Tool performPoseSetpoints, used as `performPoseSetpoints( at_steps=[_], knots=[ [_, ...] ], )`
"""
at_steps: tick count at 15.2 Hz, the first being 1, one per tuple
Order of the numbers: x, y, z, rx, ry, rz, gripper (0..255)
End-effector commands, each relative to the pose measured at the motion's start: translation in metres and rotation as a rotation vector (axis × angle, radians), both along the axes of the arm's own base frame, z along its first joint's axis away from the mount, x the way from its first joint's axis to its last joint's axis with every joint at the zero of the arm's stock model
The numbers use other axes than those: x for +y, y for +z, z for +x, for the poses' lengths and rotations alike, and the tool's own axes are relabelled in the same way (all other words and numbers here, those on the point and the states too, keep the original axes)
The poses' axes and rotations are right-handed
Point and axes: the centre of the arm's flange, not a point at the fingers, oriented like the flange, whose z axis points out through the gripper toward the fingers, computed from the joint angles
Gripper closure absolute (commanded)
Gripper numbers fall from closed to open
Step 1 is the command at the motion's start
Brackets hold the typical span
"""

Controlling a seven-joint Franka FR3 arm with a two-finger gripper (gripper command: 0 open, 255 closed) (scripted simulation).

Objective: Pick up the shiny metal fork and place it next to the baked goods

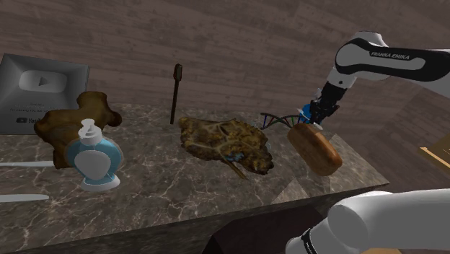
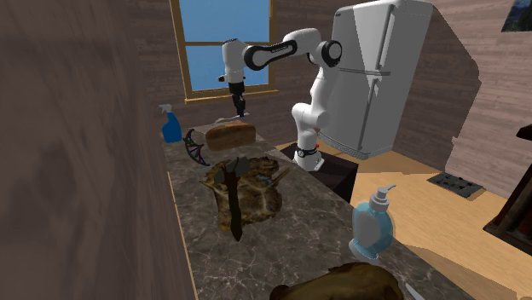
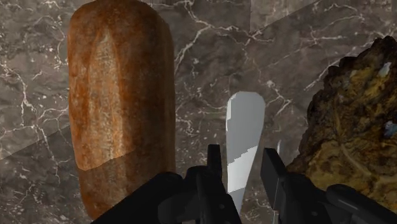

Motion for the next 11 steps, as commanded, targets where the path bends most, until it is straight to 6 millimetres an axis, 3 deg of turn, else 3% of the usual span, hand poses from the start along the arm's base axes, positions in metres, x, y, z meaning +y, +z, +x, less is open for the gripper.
performPoseSetpoints(
  at_steps=[1,11],
  knots=[
    [-0.025,0.0,-0.011,0.0,0.001,0.0,255],
    [-0.146,0.0,-0.064,0.0,0.001,0.0,255]
  ],
)
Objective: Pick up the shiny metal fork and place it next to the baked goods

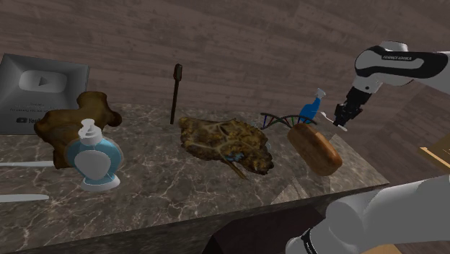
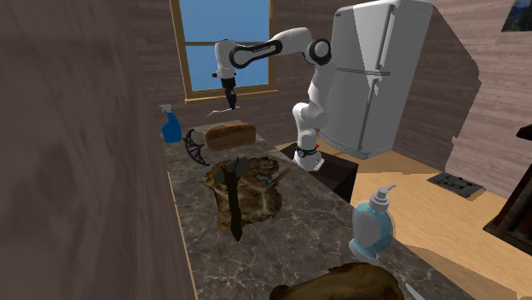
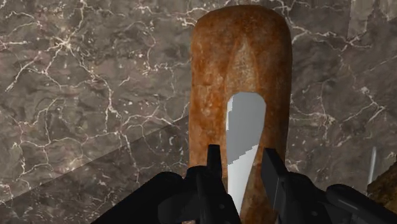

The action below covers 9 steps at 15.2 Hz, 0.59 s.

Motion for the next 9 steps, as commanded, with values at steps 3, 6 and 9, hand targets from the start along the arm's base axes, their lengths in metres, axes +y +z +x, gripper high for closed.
performPoseSetpoints(
  at_steps=[3,6,9],
  knots=[
    [-0.047,-0.002,-0.023,0.0,0.001,0.0,255],
    [-0.084,-0.002,-0.039,0.0,0.001,0.0,255],
    [-0.12,-0.001,-0.055,0.0,0.001,0.0,255]
  ],
)
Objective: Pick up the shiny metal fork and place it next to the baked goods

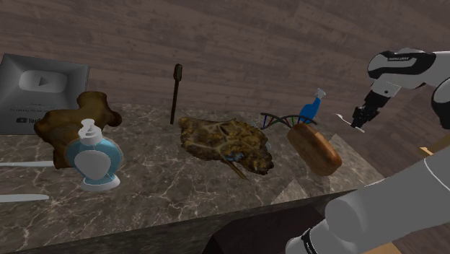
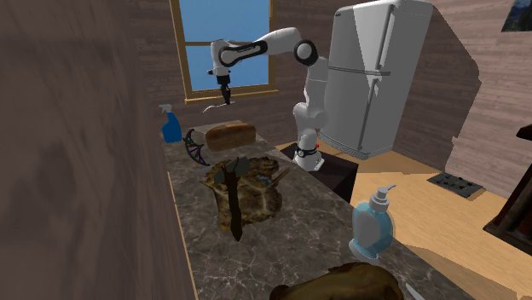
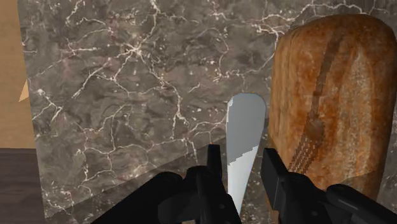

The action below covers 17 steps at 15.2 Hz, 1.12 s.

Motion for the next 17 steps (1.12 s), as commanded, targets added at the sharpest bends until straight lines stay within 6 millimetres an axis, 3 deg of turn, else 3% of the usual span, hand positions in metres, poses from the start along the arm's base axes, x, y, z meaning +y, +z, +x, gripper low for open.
performPoseSetpoints(
  at_steps=[1,9,17],
  knots=[
    [-0.027,-0.003,-0.012,0.001,0.002,-0.001,255],
    [-0.118,-0.002,-0.052,0.001,0.002,-0.001,255],
    [-0.118,-0.045,-0.052,0.001,0.002,-0.001,255]
  ],
)
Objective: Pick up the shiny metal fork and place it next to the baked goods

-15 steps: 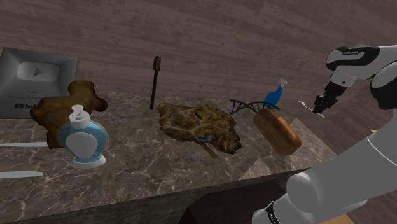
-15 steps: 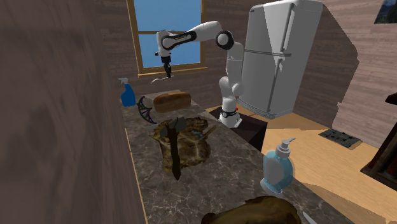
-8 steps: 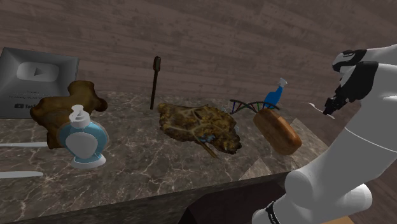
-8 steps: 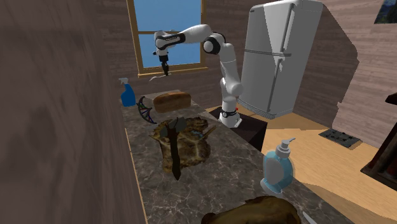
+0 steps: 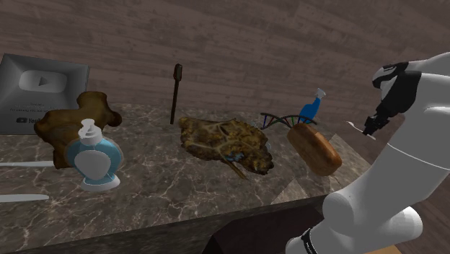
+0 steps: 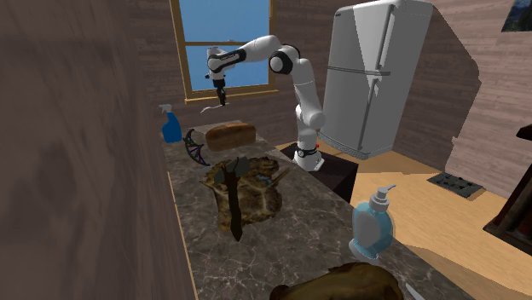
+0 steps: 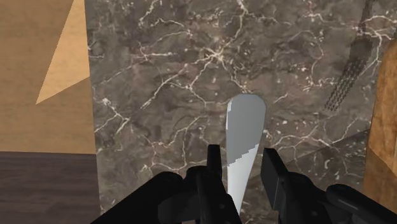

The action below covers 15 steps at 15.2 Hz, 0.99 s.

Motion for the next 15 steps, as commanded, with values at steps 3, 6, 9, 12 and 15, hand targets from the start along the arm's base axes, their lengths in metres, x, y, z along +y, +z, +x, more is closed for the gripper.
performPoseSetpoints(
  at_steps=[3,6,9,12,15],
  knots=[
    [-0.001,-0.022,0.0,0.0,0.0,-0.001,255],
    [-0.001,-0.038,0.0,0.0,0.0,-0.001,255],
    [-0.001,-0.054,0.0,0.0,0.0,-0.001,255],
    [-0.001,-0.07,0.0,0.0,0.0,-0.001,255],
    [-0.001,-0.085,0.0,0.0,0.0,-0.001,255]
  ],
)
